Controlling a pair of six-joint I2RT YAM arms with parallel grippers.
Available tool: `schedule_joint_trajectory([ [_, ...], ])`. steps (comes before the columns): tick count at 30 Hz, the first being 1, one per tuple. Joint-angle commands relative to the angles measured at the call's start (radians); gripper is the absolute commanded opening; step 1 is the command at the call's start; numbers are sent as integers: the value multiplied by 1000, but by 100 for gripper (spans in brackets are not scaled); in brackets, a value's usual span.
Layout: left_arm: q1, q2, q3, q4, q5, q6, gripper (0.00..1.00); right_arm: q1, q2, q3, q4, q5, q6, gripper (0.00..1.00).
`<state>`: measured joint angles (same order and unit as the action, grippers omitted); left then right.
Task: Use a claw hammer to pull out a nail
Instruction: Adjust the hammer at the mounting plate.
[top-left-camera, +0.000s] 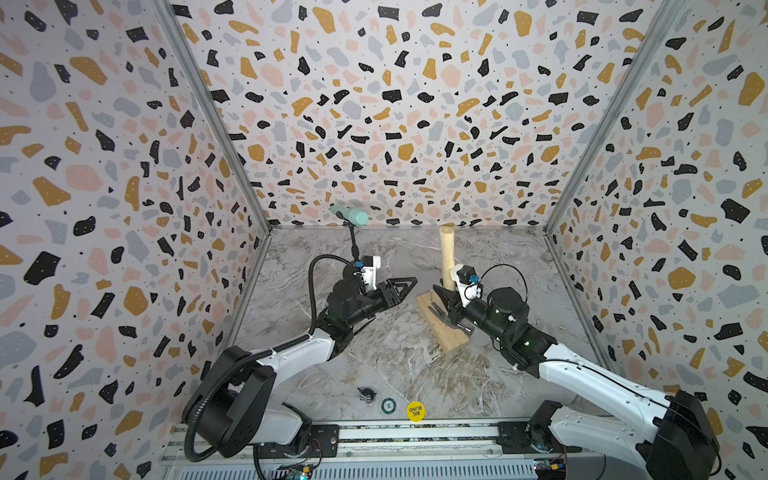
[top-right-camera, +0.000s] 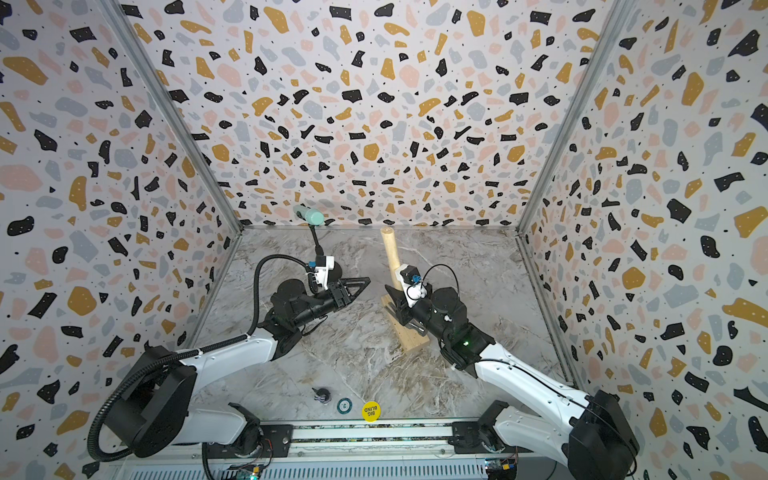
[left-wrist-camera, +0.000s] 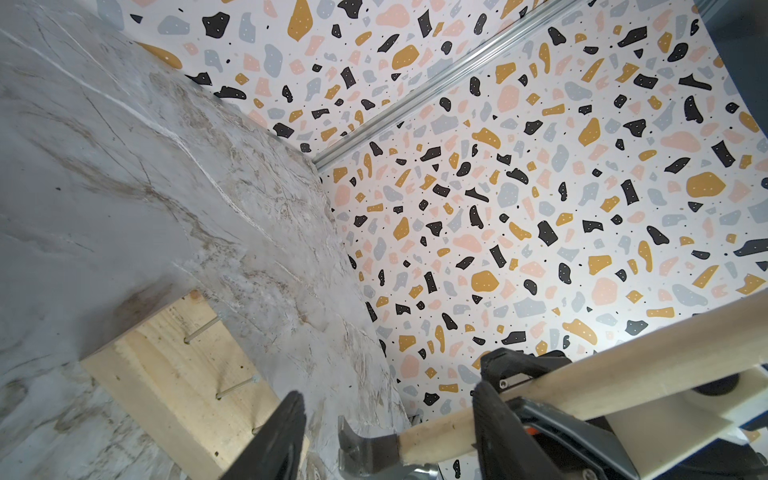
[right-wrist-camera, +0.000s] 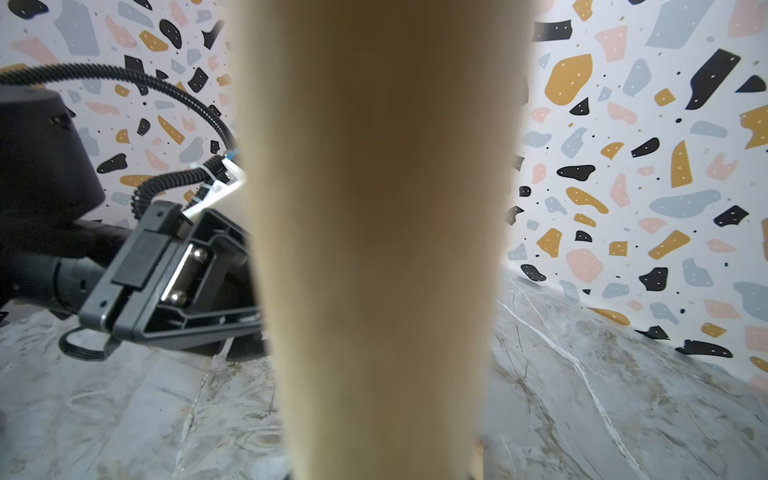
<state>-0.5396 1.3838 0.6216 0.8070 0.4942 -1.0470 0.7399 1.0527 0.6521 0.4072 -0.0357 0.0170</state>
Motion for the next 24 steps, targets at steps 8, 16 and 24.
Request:
schedule_joint_trajectory([
  [8, 0, 13, 5, 14, 17, 24, 60, 3, -65, -50, 235, -56, -59, 0],
  [16, -4, 25, -21, 18, 12, 25, 60, 4, -65, -156, 380, -93, -68, 0],
  [24, -11, 52, -28, 29, 11, 27, 60, -11, -40, -224, 487, -117, -75, 0],
])
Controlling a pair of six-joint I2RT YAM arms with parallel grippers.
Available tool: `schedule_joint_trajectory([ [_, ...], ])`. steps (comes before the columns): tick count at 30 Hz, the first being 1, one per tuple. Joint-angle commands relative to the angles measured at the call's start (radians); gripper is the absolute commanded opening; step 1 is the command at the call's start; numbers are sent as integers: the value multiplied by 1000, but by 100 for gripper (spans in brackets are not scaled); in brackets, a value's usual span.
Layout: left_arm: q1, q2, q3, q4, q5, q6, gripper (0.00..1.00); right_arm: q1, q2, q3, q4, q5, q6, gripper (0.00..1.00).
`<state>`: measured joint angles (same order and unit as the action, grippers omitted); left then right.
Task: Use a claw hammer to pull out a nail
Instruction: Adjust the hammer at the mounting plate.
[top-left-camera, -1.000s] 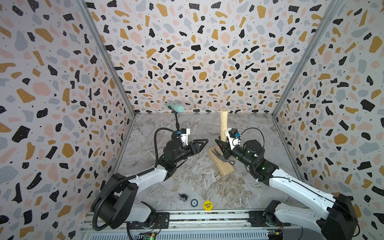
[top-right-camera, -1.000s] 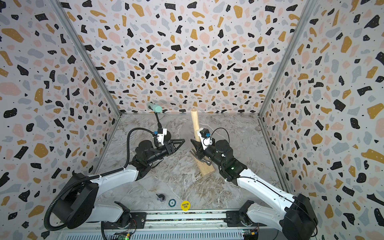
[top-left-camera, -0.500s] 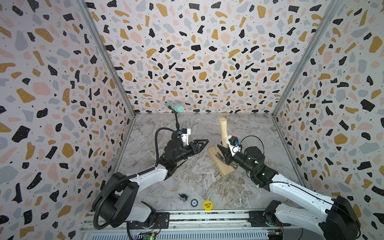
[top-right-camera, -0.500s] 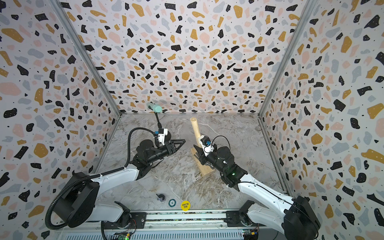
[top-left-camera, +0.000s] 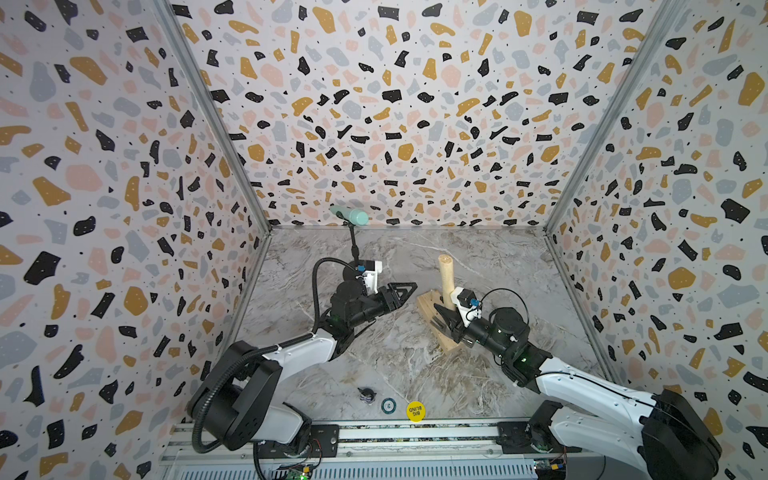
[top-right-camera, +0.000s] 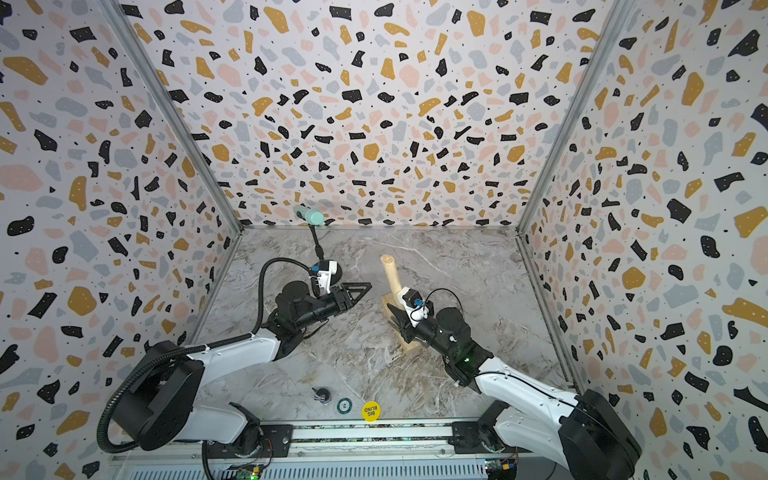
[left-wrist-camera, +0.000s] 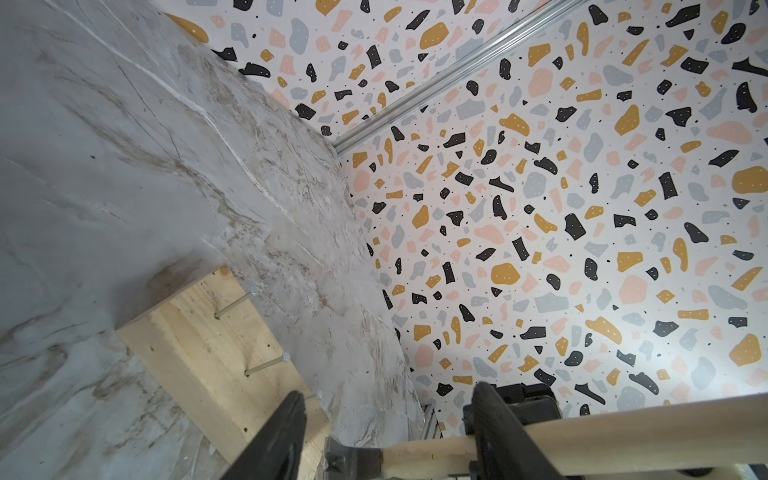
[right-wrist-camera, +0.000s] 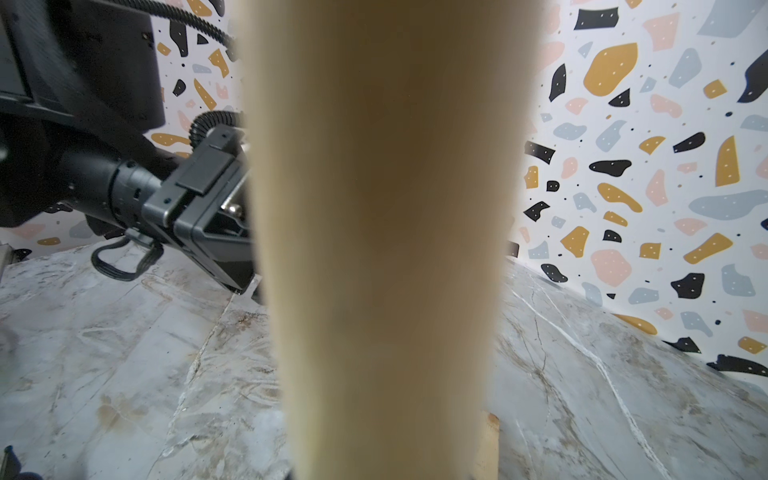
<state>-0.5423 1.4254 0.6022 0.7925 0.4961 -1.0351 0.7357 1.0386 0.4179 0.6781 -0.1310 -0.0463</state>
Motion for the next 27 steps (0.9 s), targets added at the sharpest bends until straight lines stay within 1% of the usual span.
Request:
schedule_joint_trajectory([
  [1, -10, 16, -9, 45, 11, 15, 60, -15, -23, -1, 244, -24, -8, 0],
  [9, -28, 53, -8, 62, 12, 12, 59, -123, 33, -78, 407, -156, 101, 0],
  [20, -54, 101, -5, 57, 6, 18, 60, -138, 88, -128, 516, -222, 81, 0],
  [27, -62, 127, 4, 34, -5, 37, 60, -160, 144, -122, 544, -277, 87, 0],
])
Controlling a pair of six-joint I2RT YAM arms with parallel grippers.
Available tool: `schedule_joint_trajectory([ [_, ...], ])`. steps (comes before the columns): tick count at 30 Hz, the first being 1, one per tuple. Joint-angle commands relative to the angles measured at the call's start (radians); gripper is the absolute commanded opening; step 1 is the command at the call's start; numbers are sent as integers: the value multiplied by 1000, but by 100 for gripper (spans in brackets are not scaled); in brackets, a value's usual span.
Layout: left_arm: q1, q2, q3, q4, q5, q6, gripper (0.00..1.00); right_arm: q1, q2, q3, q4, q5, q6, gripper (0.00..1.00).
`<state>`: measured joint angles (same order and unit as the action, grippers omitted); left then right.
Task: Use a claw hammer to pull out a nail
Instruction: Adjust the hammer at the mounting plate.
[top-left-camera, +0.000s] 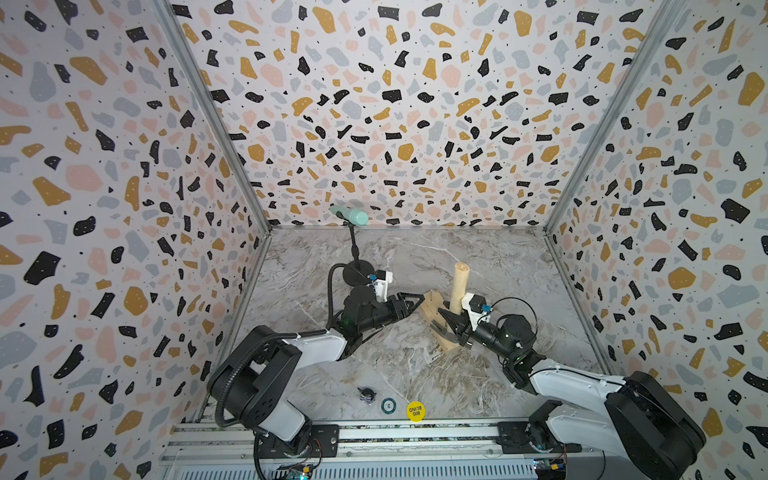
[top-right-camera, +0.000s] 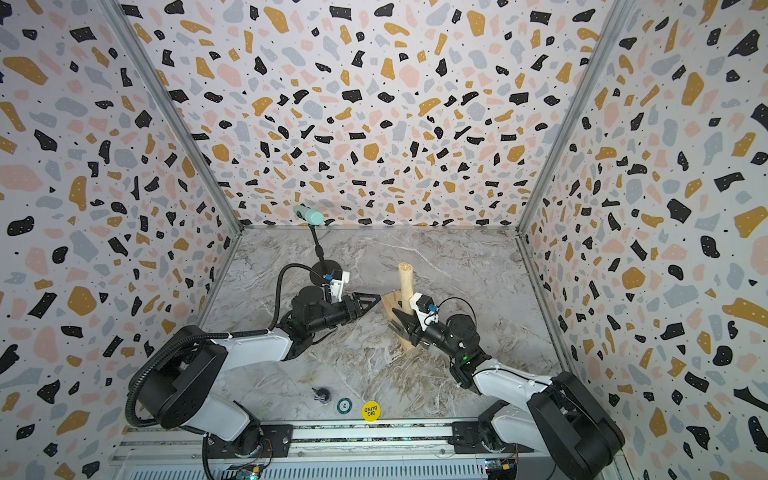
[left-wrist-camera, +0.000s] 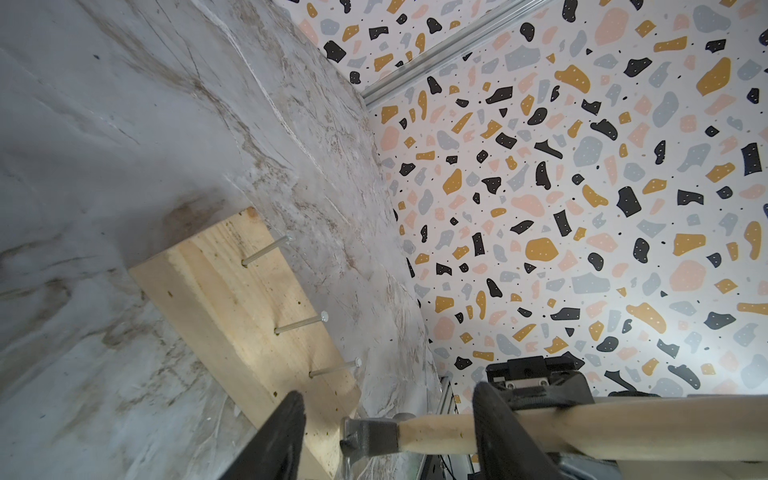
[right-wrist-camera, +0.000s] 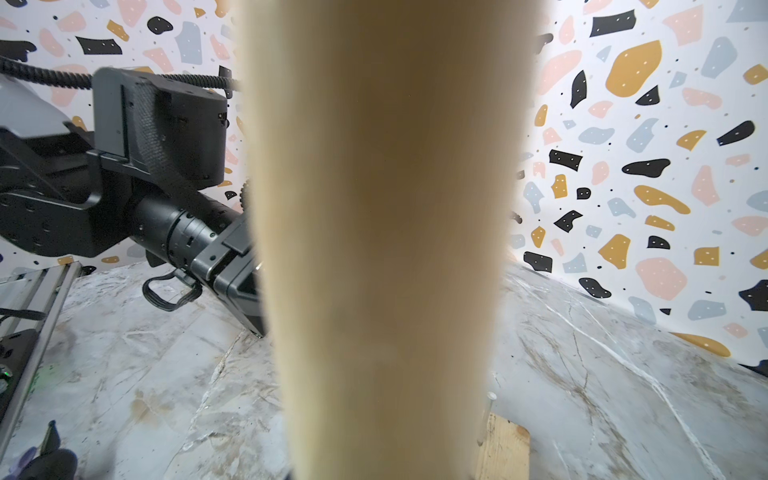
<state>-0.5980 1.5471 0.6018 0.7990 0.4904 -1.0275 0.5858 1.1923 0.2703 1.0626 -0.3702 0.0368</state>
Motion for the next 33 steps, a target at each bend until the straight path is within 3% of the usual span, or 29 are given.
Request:
schedule_joint_trajectory([
  [1, -8, 5, 7, 24, 0, 32, 60, -15, -3, 26, 168, -45, 8, 0],
  [33, -93, 86, 78, -187, -31, 185, 58, -38, 116, 32, 239, -95, 34, 0],
])
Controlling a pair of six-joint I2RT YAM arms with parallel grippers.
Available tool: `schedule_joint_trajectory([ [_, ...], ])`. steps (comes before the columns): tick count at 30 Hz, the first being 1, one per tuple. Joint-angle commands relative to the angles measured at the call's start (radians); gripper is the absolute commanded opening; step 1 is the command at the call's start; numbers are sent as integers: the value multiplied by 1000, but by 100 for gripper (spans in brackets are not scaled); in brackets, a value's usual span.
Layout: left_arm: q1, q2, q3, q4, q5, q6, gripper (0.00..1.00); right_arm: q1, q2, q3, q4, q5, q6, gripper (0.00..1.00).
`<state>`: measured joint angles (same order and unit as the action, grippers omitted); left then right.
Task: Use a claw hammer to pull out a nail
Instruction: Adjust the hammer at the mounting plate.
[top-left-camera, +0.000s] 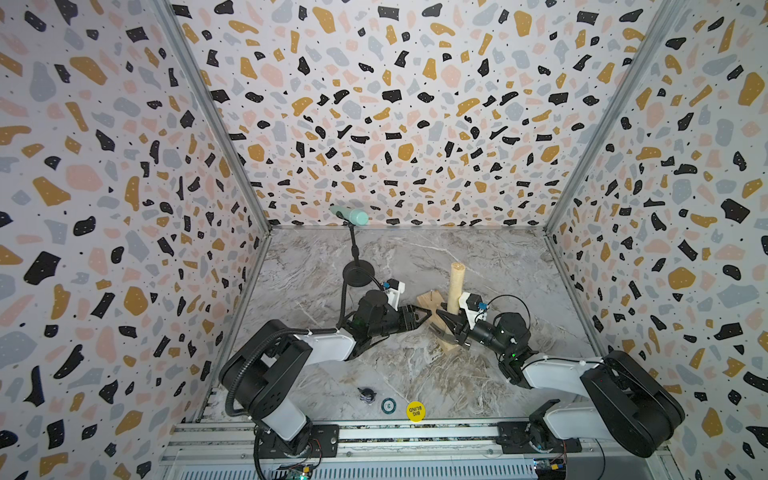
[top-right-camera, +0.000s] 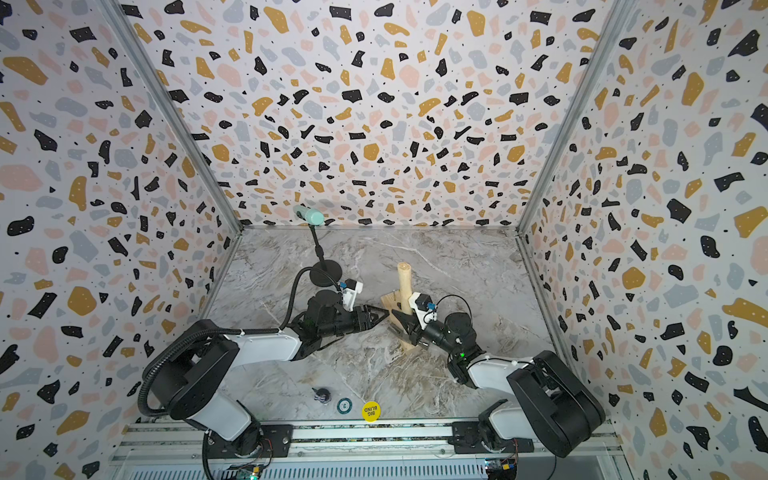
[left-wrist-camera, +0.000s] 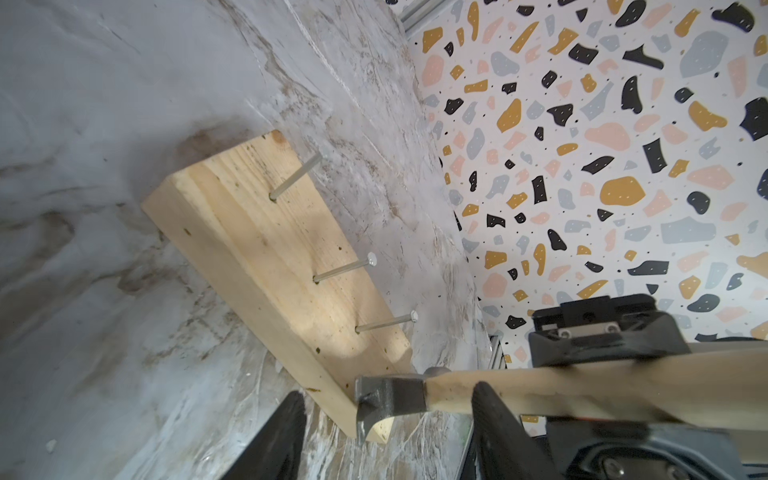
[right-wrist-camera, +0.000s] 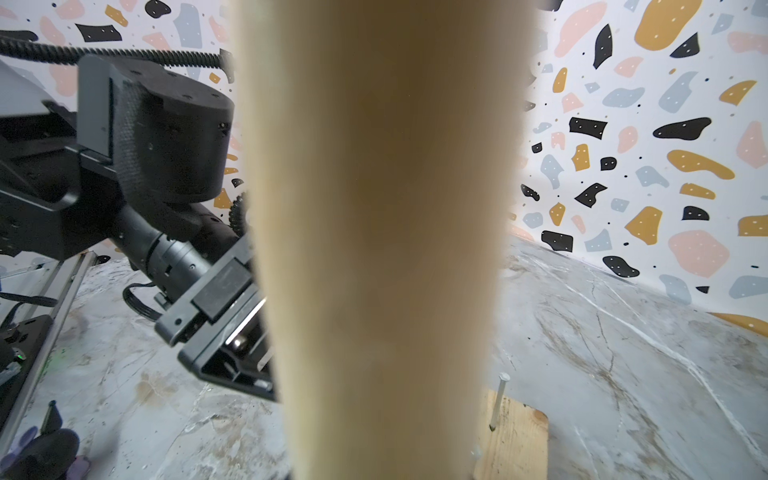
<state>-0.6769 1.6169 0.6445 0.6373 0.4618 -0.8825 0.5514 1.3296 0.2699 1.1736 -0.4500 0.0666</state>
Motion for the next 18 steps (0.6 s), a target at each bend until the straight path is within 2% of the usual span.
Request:
schedule_joint_trajectory([
  [1, -19, 22, 42, -33, -3, 46, 58, -4, -21, 32, 125, -16, 4, 0],
  [11, -56, 66, 99, -113, -12, 97, 49, -3, -35, 22, 112, -20, -3, 0],
  [18, -75, 86, 120, -140, -15, 111, 47, -3, -43, 13, 104, -13, -7, 0],
])
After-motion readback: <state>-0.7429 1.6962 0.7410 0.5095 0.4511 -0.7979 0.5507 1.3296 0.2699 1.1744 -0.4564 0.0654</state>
